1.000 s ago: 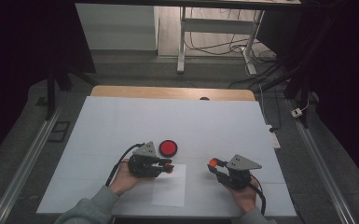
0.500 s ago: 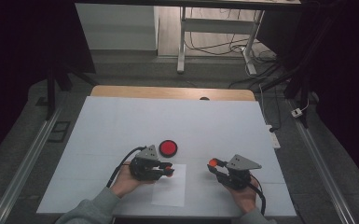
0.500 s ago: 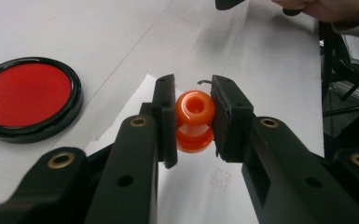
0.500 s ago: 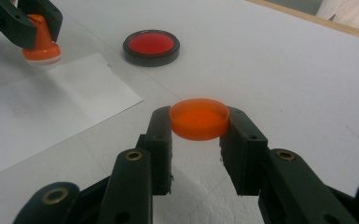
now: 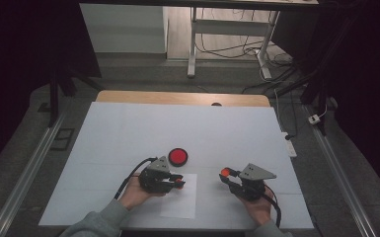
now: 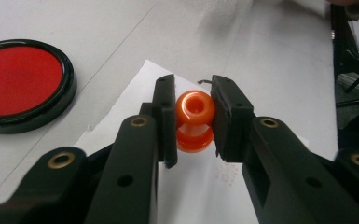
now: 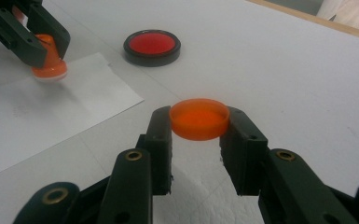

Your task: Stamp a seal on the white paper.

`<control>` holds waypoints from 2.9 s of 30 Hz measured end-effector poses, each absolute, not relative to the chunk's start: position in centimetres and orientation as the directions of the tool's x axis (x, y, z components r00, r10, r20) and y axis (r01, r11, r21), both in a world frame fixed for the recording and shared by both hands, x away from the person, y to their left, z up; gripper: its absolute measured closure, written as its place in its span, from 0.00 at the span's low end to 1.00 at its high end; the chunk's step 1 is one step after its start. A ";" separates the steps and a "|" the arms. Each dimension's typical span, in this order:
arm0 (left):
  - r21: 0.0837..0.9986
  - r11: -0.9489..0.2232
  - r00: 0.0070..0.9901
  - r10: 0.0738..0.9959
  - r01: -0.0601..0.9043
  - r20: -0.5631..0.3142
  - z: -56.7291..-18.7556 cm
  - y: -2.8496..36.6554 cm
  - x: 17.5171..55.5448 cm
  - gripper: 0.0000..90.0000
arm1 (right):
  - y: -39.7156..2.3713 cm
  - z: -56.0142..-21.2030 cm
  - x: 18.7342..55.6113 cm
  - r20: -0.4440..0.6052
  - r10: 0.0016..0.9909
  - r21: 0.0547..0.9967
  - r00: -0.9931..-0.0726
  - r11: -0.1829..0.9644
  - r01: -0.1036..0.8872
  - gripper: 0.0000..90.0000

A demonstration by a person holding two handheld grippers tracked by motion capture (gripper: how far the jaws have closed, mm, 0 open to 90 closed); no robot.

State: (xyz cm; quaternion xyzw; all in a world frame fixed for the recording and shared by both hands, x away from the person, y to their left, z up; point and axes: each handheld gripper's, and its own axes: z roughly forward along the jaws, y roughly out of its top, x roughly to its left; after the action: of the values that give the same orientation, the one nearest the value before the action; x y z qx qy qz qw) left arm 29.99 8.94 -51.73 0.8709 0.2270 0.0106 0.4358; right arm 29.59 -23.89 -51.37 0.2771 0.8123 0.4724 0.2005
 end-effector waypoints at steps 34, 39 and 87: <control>0.749 -0.562 0.905 0.408 0.351 -0.118 -53.4 8.5 29.6 0.80 | -23.9 -51.5 29.6 -0.063 0.636 0.877 -0.769 0.403 0.262 0.71; 0.755 -0.567 0.906 0.414 0.330 -0.085 -53.5 8.4 29.1 0.81 | -23.9 -51.4 29.6 -0.061 0.640 0.877 -0.766 0.401 0.265 0.71; 0.767 -0.574 0.905 0.426 0.287 -0.019 -53.8 8.1 28.4 0.81 | -23.9 -51.4 29.5 -0.063 0.639 0.876 -0.767 0.403 0.264 0.71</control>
State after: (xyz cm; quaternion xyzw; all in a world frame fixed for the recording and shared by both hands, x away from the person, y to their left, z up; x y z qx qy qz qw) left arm 28.37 8.12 -53.83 0.8833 0.2016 0.0839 0.4149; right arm 29.53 -23.90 -51.37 0.2772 0.8136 0.4707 0.1991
